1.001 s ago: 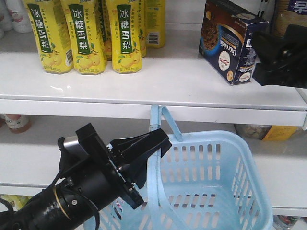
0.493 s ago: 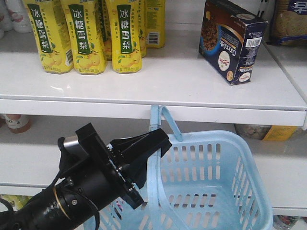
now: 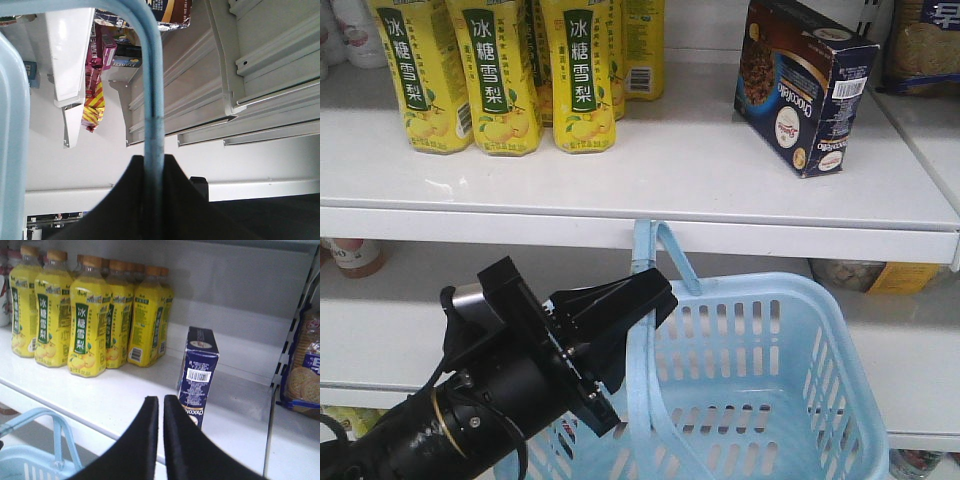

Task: Left arm holds basket, right arm returns cookies
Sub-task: 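Open the right gripper and withdraw it from the box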

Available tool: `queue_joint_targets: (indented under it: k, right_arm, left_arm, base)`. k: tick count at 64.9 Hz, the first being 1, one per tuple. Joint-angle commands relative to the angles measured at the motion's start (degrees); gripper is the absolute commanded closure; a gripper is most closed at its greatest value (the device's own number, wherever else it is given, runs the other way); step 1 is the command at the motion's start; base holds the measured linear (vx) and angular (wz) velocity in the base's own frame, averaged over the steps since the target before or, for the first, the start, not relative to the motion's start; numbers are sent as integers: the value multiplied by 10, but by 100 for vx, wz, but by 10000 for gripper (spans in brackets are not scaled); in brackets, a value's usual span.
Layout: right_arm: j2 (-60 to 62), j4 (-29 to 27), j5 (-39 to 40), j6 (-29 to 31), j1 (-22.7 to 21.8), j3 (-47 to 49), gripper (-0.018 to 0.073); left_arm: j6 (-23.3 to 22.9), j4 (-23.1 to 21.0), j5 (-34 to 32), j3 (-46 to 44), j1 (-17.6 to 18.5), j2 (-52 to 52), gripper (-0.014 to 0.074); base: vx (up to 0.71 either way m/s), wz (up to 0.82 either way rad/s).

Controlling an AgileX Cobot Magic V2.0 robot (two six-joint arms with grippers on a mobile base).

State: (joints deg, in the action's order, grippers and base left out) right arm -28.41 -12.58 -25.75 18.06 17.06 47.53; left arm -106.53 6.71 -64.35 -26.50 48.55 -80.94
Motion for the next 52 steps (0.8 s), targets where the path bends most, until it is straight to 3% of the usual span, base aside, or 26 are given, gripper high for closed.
queue_joint_targets:
  k: [1, 52]
  right_arm:
    - [-5, 2, 34, 4, -5, 16, 565]
    - [-5, 2, 35, 4, -5, 16, 565]
  left_arm:
    - [8, -48, -143, -17, -6, 18, 599]
    - [8, -48, -142, -17, -6, 18, 599]
  base:
    - [0, 0]
    - [0, 0]
